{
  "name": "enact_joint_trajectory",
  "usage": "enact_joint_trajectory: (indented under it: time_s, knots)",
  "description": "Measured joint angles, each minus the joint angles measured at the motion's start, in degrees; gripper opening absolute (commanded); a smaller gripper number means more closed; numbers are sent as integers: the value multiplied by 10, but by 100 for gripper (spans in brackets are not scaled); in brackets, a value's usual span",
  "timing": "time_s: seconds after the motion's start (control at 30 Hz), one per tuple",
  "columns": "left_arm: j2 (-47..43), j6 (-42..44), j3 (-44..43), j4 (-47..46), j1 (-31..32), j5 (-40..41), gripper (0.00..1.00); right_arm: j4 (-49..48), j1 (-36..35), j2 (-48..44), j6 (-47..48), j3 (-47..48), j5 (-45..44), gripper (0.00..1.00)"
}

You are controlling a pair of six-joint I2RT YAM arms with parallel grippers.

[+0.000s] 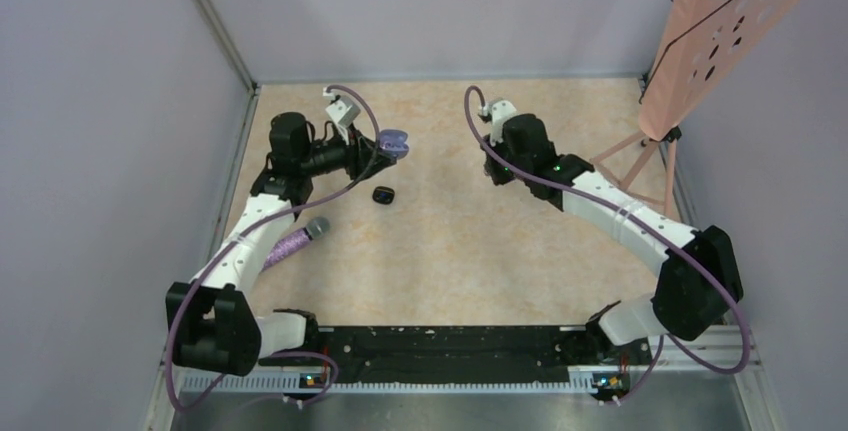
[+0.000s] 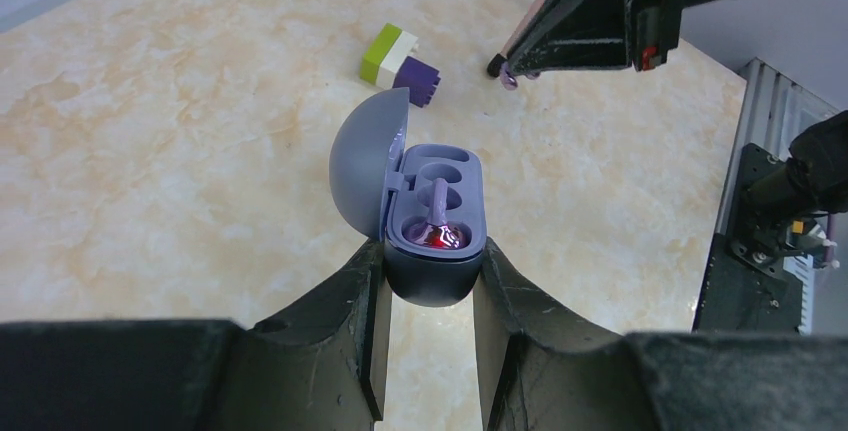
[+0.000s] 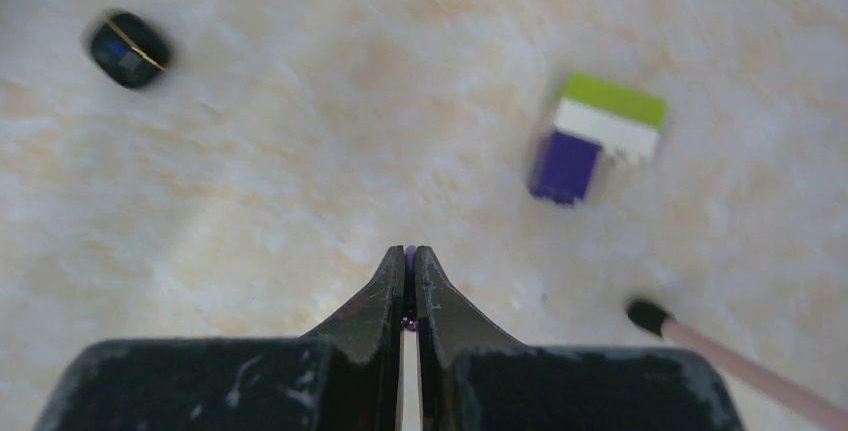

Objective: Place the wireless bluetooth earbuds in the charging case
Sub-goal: Place the earbud at the center of the board.

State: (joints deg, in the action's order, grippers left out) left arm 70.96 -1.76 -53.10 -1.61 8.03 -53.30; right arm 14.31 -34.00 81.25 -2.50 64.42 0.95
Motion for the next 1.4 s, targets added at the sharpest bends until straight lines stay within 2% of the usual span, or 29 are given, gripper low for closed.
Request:
enact_joint_trajectory:
  time_s: [0.1,0.33,0.63,0.83,0.93,1.17,1.33,1.4]
  knots:
    - [-4,0,0,0,0,16,0,61,0,-1,-7,-33,-82,0]
    - [-12,-13,8,-3,0,41,0,176,-3,21,-44,-86,-181,0]
    - [-28,-31,31,-6,0,48,0,198,-14,105,-116,-81,-252,0]
    - [-30,-33,33,-10,-1,50,0,210,-45,168,-160,-52,-262,28]
    - [-30,-33,33,-12,-2,50,0,212,-50,181,-172,-34,-253,38]
    - [-30,-28,32,-9,-4,50,0,226,-42,189,-164,42,-204,41]
    - [-29,-21,17,6,-6,50,0,230,23,189,-41,115,2,40]
    - [-29,-24,13,6,-9,50,0,232,58,184,49,119,101,40]
